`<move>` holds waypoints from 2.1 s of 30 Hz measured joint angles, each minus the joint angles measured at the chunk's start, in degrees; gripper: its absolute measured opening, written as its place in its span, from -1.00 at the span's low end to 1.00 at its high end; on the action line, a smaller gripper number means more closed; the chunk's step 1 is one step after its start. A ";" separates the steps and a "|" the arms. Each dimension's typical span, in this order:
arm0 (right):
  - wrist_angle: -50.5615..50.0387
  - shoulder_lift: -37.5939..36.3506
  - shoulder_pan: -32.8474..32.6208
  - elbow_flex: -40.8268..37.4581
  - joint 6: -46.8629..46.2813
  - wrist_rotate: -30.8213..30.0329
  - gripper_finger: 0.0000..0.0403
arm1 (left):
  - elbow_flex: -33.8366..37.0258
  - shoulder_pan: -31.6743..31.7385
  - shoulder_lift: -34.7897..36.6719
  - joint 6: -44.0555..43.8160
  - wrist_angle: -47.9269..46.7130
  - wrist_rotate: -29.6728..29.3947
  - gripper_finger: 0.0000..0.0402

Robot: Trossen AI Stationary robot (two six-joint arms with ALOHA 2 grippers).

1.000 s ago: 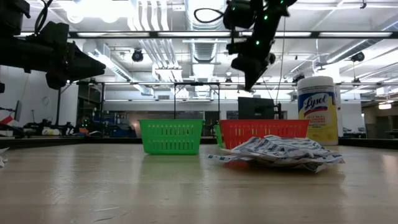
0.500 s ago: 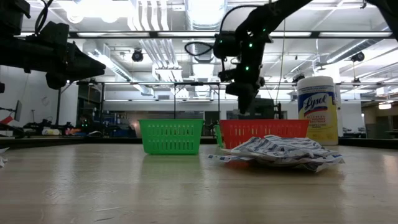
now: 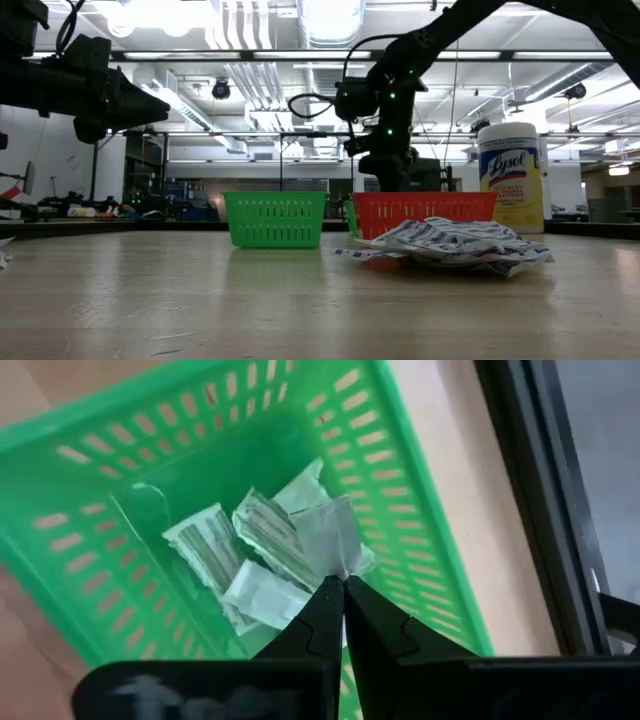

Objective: Pick & Place First Aid Supplies
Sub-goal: Put the green bandage pack into the top green bin

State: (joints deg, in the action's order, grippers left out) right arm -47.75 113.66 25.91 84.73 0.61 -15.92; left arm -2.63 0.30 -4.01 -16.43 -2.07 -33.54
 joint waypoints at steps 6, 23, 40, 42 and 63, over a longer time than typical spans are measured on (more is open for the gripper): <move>-0.04 0.42 0.02 0.00 0.03 -0.04 -0.96 | 0.00 0.00 0.00 0.00 -0.02 0.00 -0.46; -0.04 -0.26 0.00 -0.02 0.03 -0.07 -0.96 | 0.02 0.00 0.00 0.00 -0.02 0.00 -0.46; -0.11 -0.32 -0.02 -0.09 1.54 2.54 -0.88 | 0.04 0.00 -0.01 -0.02 -0.02 0.00 -0.46; -0.13 -0.32 -0.02 -0.09 1.56 2.54 -0.83 | 0.04 0.00 0.00 -0.02 -0.02 0.00 -0.46; -20.95 -1.06 -0.62 16.50 -4.69 2.69 -0.49 | 0.13 0.00 -0.02 -0.02 0.35 0.02 -0.46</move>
State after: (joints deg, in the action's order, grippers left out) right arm -68.70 112.60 25.29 101.23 -4.08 -13.23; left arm -2.50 0.30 -4.03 -16.45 -1.72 -33.52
